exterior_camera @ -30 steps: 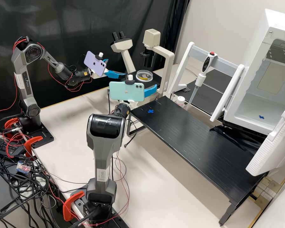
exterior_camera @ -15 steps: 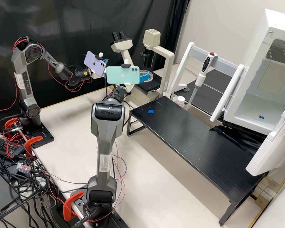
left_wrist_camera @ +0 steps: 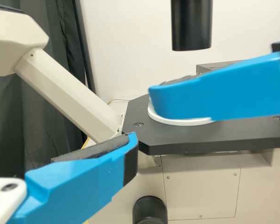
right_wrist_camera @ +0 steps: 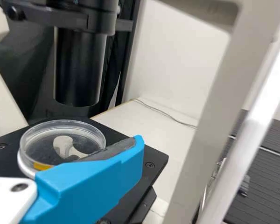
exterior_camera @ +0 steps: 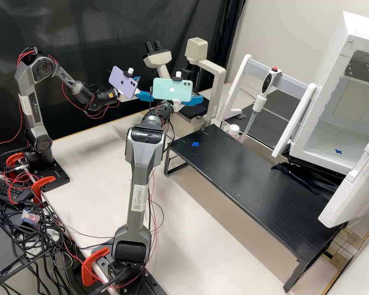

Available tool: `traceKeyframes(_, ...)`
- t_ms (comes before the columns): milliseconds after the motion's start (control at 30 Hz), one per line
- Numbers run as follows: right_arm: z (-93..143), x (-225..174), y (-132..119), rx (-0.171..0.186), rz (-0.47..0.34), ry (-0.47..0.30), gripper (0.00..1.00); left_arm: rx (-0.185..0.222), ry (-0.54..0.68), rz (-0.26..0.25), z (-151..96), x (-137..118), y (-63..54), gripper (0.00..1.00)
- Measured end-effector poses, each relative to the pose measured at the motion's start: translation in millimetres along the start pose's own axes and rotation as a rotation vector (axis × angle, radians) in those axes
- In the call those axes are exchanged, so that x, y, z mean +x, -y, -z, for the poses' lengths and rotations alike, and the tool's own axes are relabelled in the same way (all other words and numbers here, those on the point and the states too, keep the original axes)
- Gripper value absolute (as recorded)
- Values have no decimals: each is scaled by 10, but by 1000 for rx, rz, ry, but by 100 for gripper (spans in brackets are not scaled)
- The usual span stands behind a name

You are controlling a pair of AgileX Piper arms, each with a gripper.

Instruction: Move the petri dish to the bench

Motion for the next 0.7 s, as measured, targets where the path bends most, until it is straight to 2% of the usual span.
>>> traceKeyframes(333, -40, 279, 189, -22, 22, 53, 100, 0, 0, 0, 0, 0, 0, 100)
traceKeyframes(367, -37, 290, 190, -20, 20, 52, 0, 0, 0, 0, 0, 0, 0, 100)
traceKeyframes(500, -56, 328, 222, -19, 25, 63, 0, 0, 0, 0, 0, 0, 0, 100)
traceKeyframes(700, -136, 360, 284, 8, 41, 91, 0, 0, 0, 0, 0, 0, 0, 100)
